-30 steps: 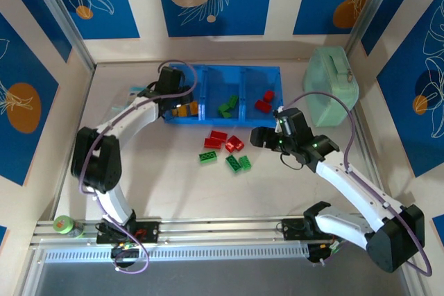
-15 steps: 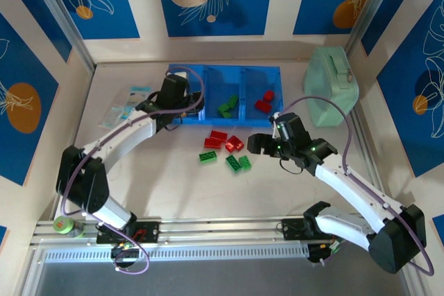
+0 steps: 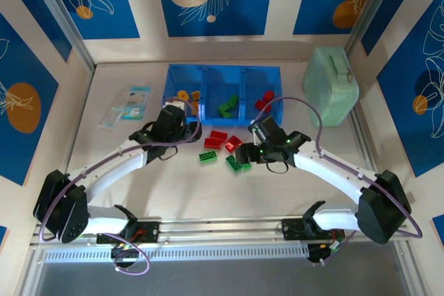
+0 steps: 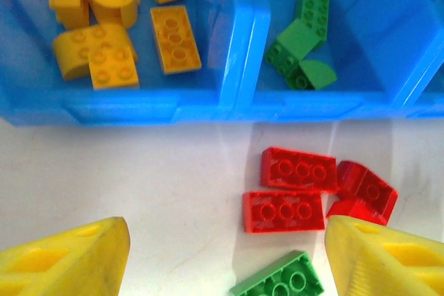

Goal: Sort the legos into containers by color
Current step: Pick up the lego from the center of the table.

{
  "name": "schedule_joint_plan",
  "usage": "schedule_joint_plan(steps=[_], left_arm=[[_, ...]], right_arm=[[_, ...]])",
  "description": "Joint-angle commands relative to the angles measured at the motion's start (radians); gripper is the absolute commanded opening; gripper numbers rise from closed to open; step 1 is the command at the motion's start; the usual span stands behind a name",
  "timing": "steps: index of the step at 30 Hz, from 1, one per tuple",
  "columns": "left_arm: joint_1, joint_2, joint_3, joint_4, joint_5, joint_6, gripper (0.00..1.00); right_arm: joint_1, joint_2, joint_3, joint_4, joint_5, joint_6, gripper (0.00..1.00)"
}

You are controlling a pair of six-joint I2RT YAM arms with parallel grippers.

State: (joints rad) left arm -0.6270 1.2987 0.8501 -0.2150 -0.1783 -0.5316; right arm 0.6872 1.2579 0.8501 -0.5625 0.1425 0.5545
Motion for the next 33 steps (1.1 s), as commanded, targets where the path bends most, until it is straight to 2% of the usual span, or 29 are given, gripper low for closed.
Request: schedule_joint_plan(steps=[1, 9, 16, 22, 33], left_arm=[[-0.02, -0.041, -0.063, 0.038, 0.039, -0.042, 0.74], [-0.046, -0.127, -0.19, 0.028, 0.034, -0.092, 0.74], [-0.077, -0.211, -0.284, 0.0, 0.012, -0.138, 0.74], [-0.097, -0.261, -0.322, -0.019, -0.02, -0.167, 0.74], [-0.104, -0.312, -0.327, -0.049, -0.075, -0.177, 0.73]], right_arm=[[0.035, 0.038, 0.062, -0.016, 0.007, -0.039, 0.74], [0.097, 0.208, 0.212, -0.034, 0.014, -0.075, 0.76], [0.144, 0.415, 0.407, -0.096, 0.023, -0.071, 0.76], [0.147, 0.598, 0.586, -0.214, 0.051, 0.058, 0.84], [0.158, 0.778, 0.781, -0.325, 0.107, 0.234, 0.79]])
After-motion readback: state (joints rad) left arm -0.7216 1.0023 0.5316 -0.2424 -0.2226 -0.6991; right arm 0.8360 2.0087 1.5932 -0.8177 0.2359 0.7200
